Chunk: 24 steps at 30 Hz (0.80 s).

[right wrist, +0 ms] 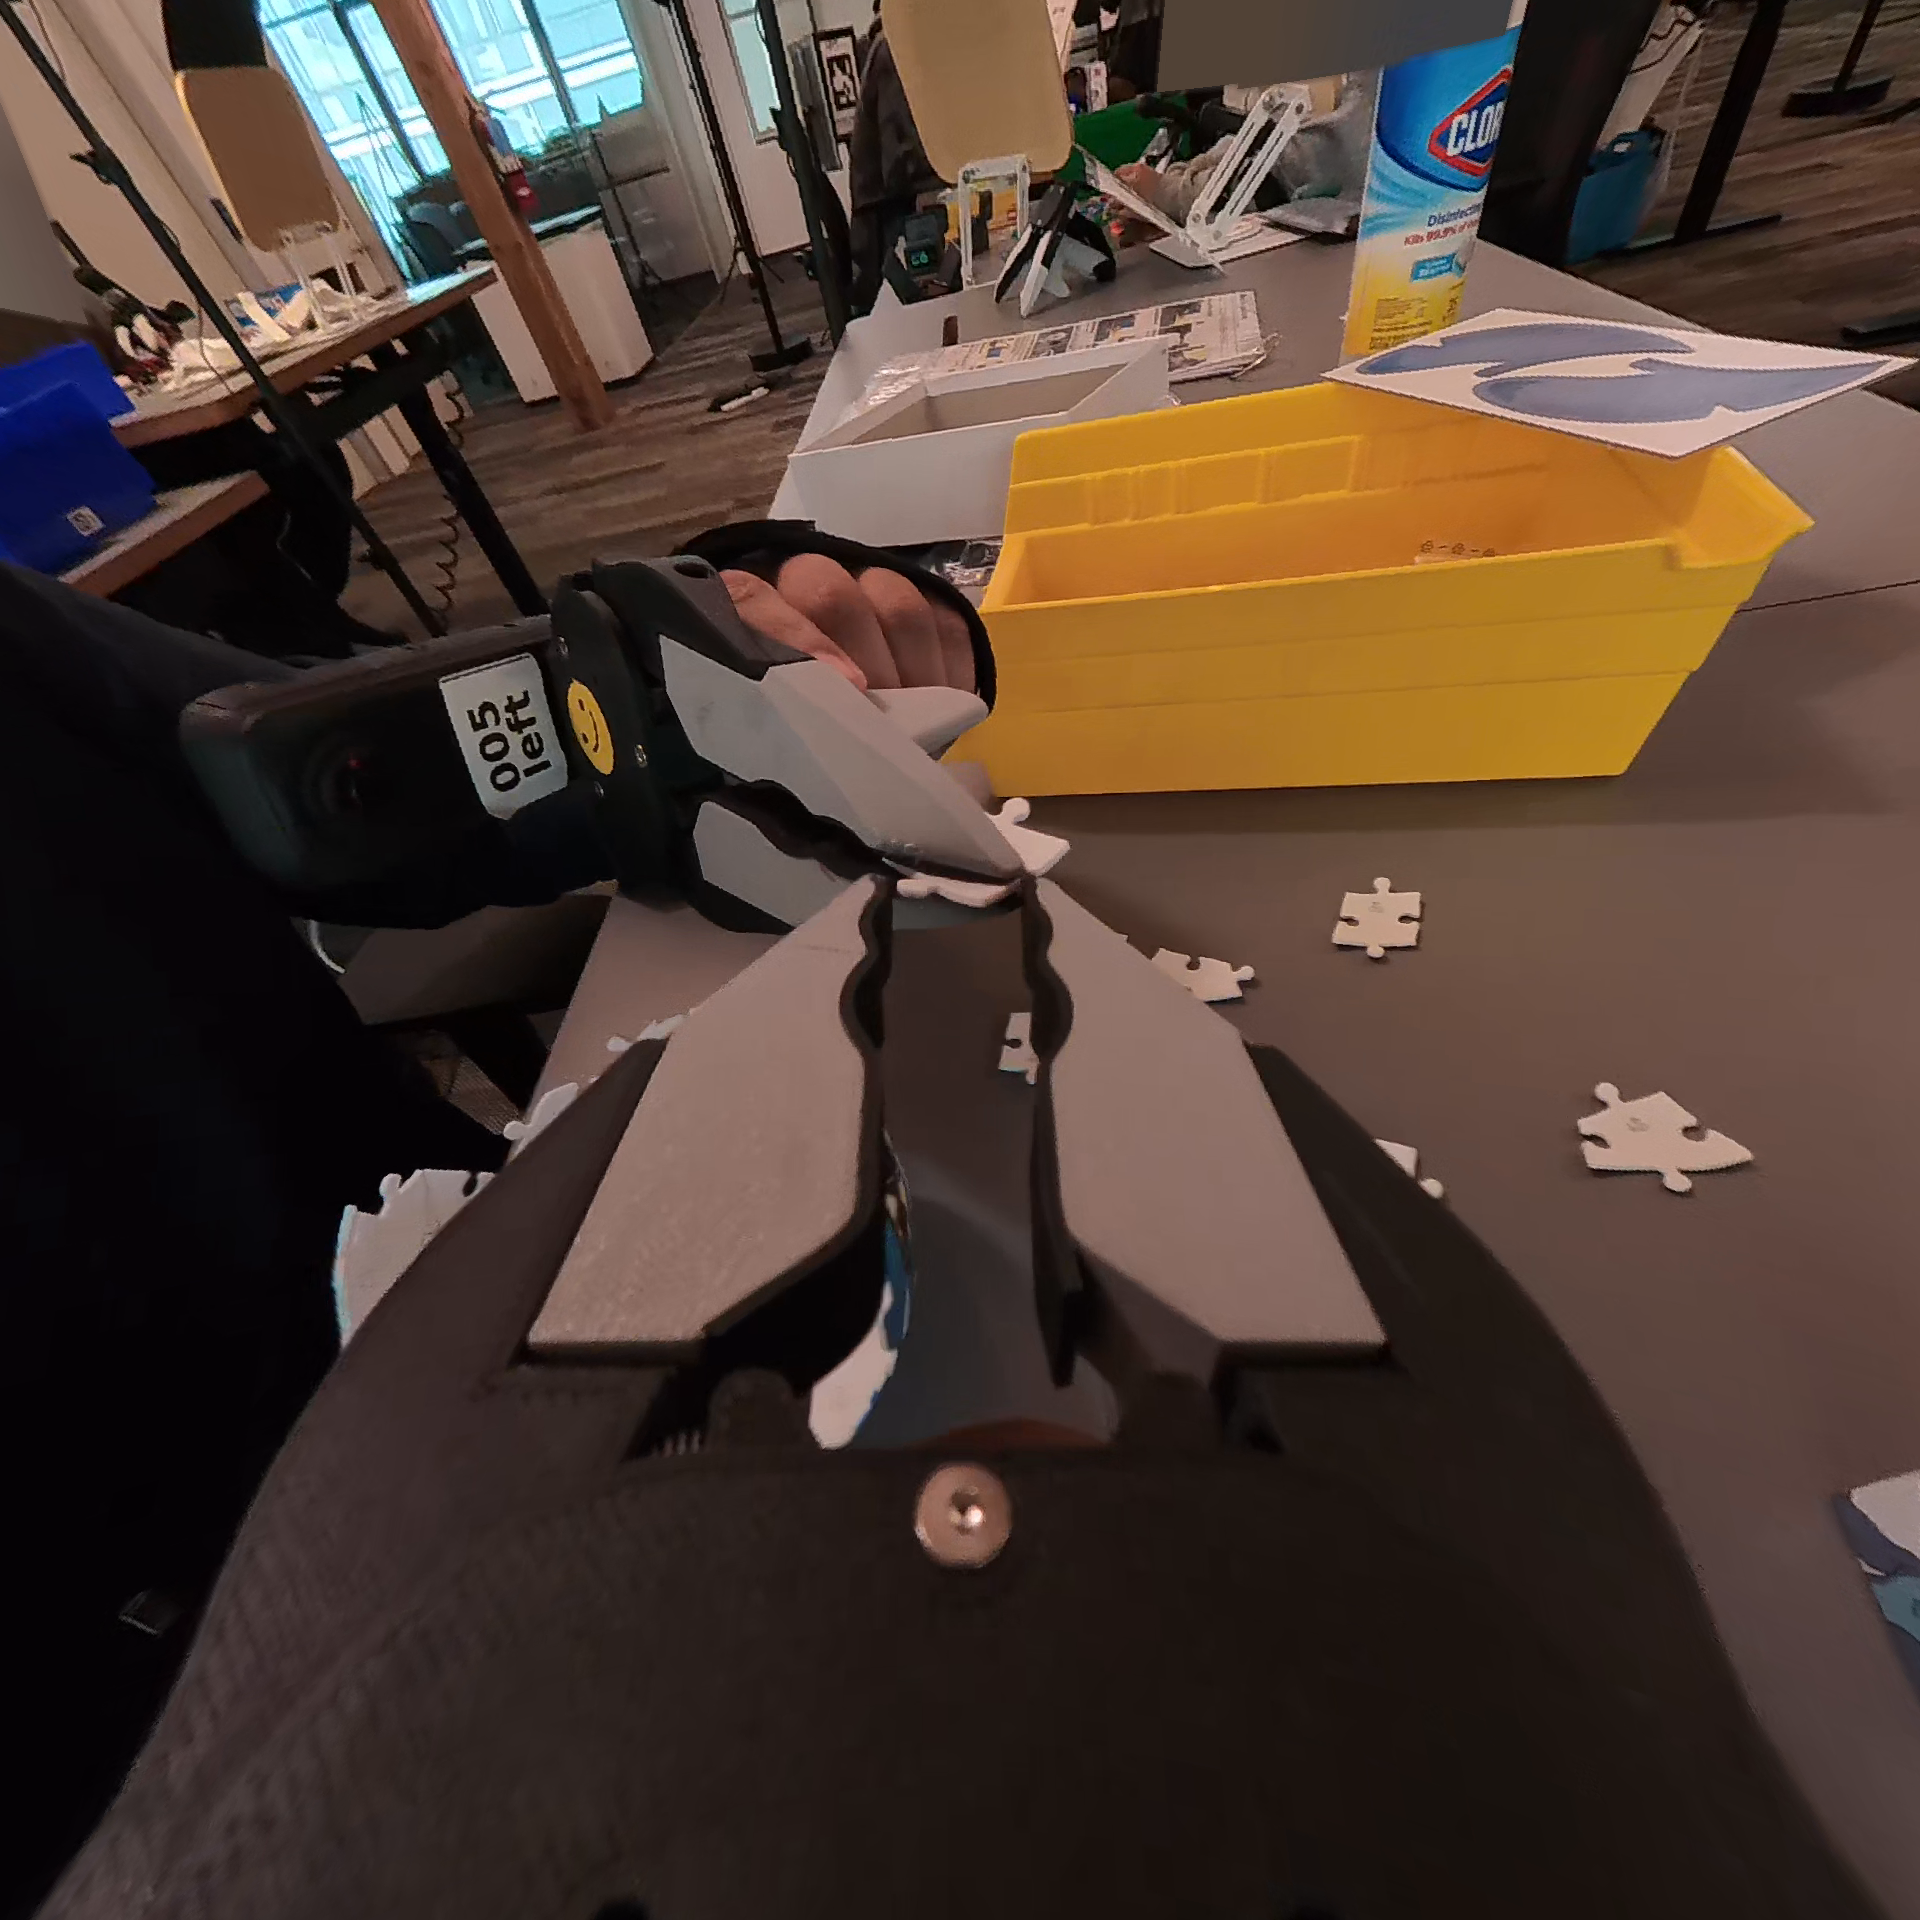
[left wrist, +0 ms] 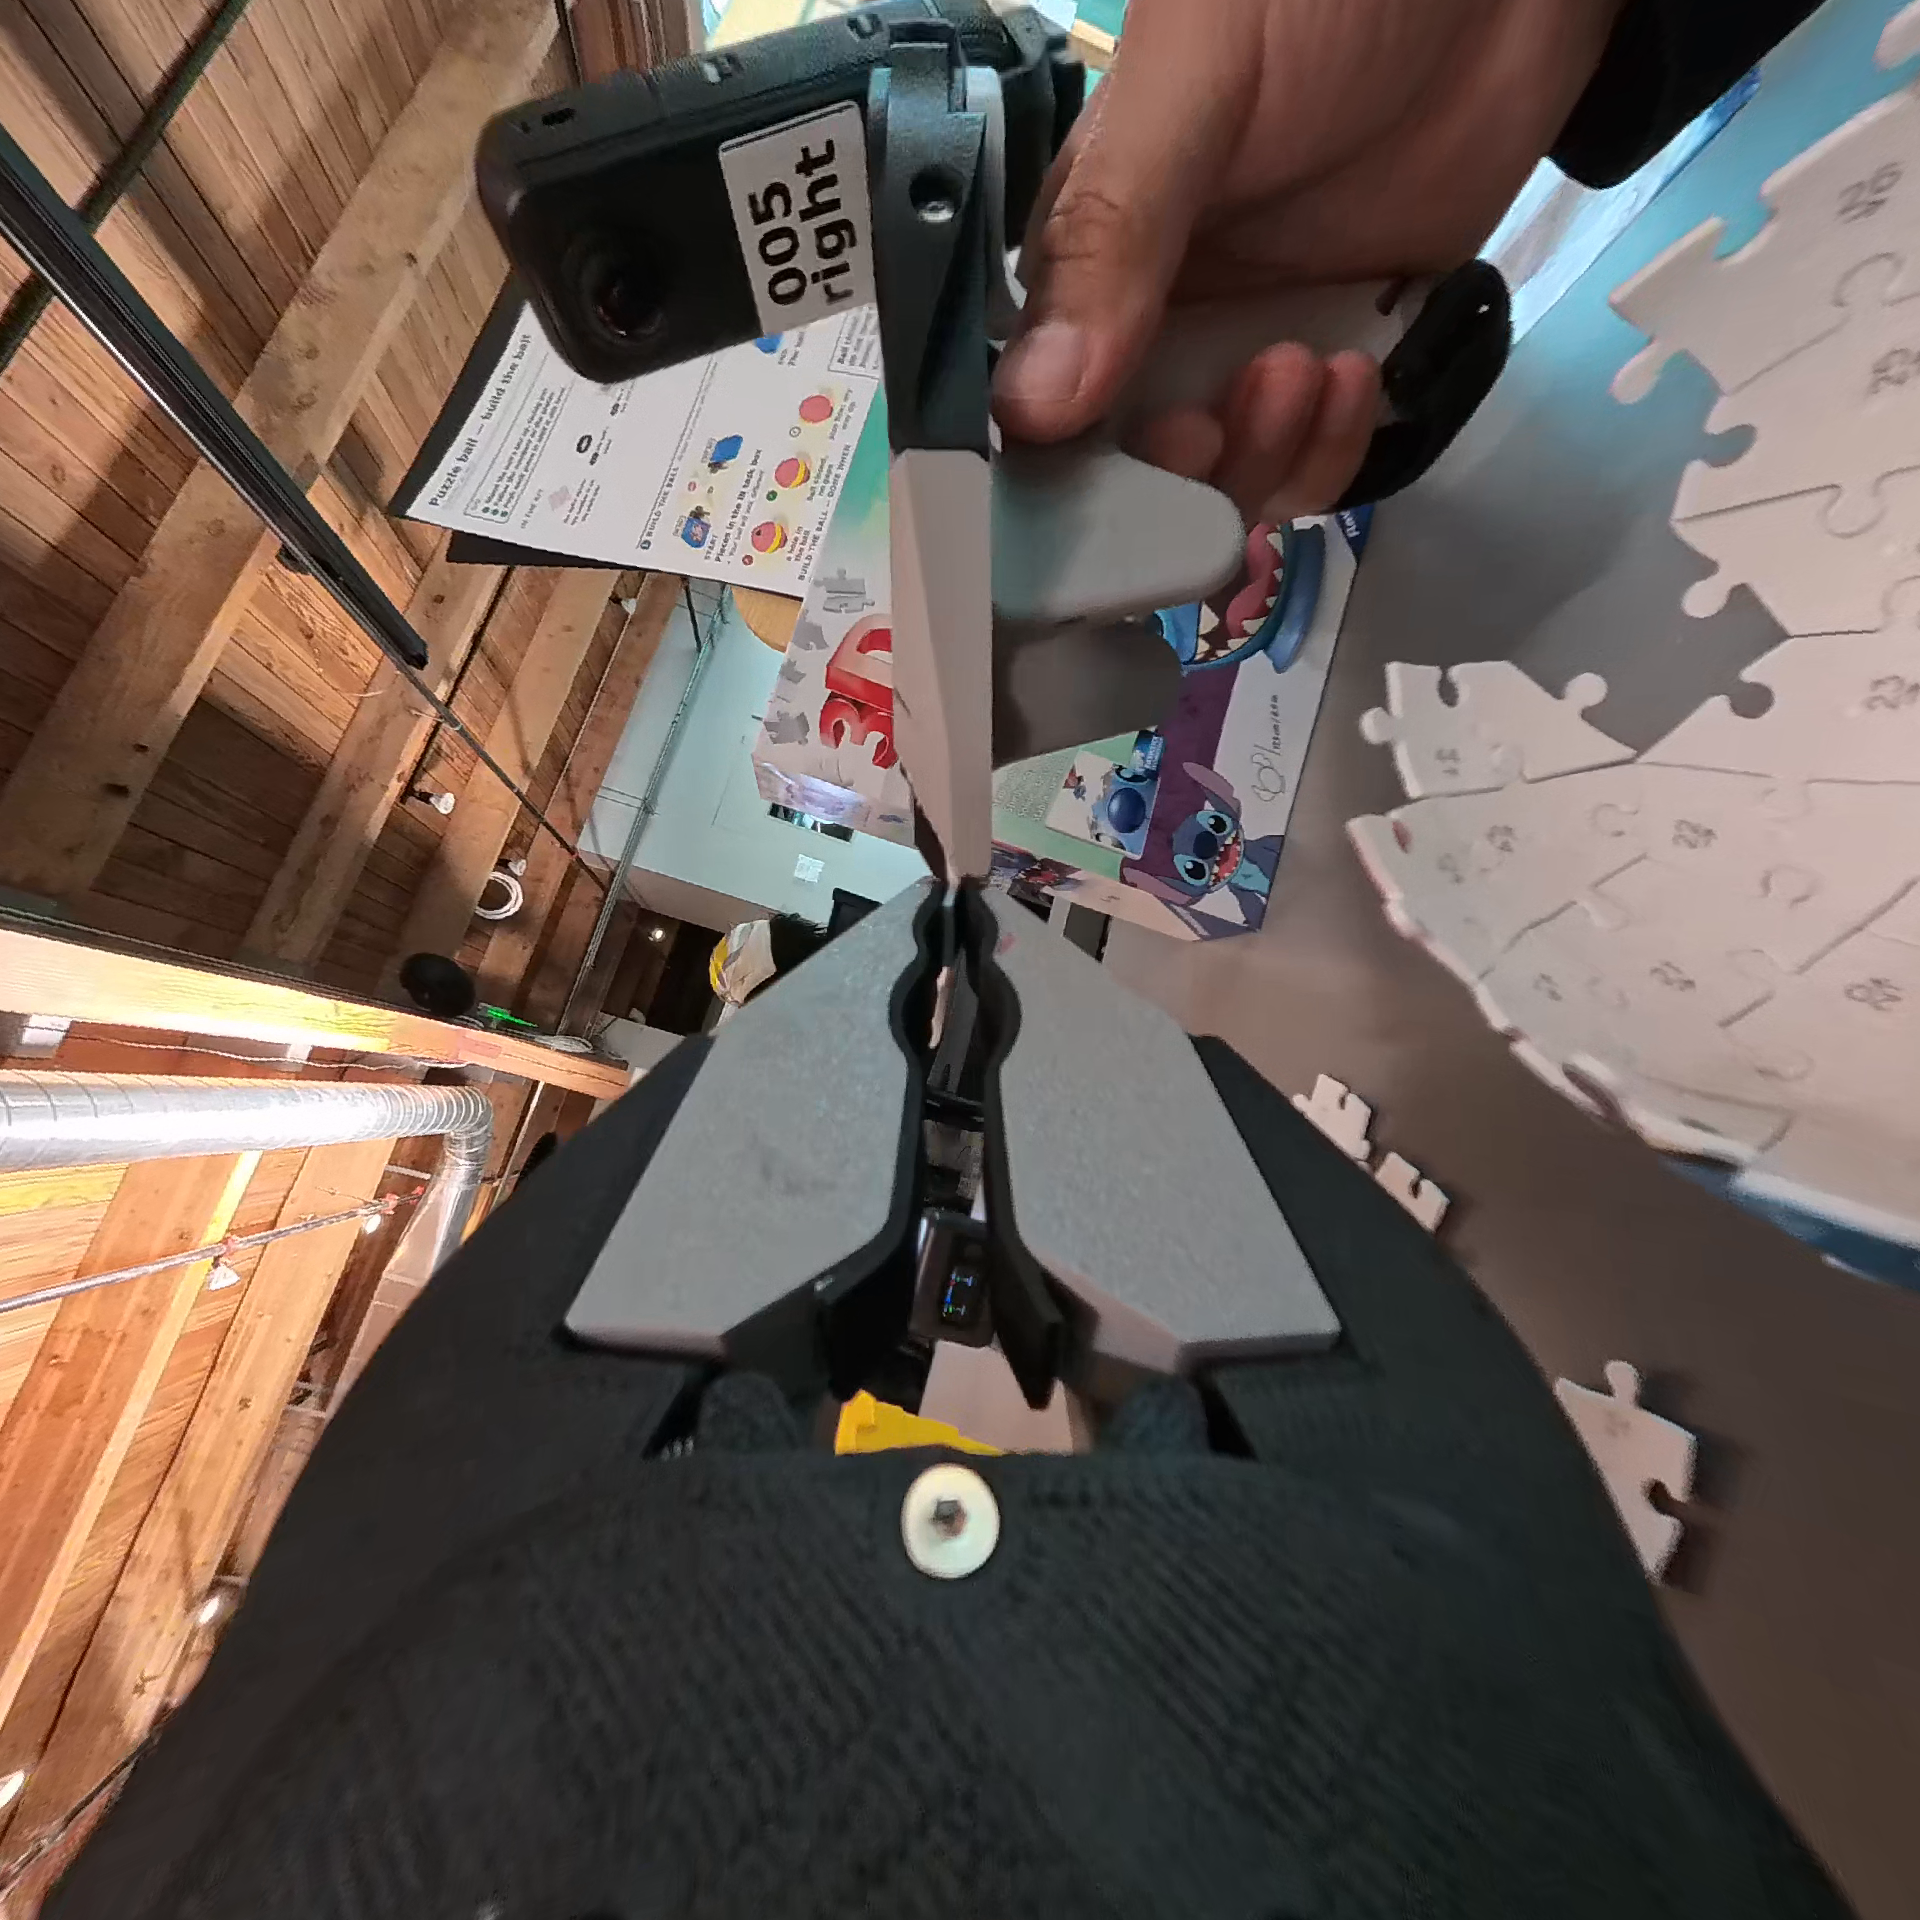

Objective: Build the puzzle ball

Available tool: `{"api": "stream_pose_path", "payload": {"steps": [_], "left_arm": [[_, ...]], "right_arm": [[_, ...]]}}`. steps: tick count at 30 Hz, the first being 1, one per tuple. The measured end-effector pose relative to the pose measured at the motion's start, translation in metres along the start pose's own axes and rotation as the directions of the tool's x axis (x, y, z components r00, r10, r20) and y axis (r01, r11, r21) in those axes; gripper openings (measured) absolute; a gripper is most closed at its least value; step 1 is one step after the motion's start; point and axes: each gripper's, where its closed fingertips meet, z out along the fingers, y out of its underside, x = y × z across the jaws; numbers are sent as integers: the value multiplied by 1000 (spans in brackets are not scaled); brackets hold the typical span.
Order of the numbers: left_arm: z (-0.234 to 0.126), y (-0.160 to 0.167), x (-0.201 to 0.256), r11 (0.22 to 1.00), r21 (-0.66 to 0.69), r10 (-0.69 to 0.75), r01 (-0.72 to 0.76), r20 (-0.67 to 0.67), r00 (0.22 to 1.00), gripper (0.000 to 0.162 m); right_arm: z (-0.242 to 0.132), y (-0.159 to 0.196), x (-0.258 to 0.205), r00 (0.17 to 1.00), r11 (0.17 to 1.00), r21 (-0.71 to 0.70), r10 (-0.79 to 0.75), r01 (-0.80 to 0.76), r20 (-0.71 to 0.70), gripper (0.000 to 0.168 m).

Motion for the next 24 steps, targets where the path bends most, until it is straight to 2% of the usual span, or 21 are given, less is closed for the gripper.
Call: {"api": "stream_pose_path", "payload": {"steps": [2,4,14,21,24], "left_arm": [[1,1,0,1000,-9,5,-5,3,1000,0],[1,3,1,1000,-14,6,-6,-5,1000,0],[1,6,3,999,-19,-39,38,-34,999,2],[-1,13,0,997,-28,-68,67,-39,997,16],[-6,11,-1,985,3,-169,170,-98,981,21]], "right_arm": [[1,0,0,1000,1000,9,24,-25,14,26],[1,1,3,1000,1000,4,21,-20,-6,20],[0,3,7,999,1000,-4,22,-23,-24,19],[-7,4,13,999,1000,-9,27,-27,-40,19],[-11,6,16,999,1000,-23,1,-2,-54,19]]}}
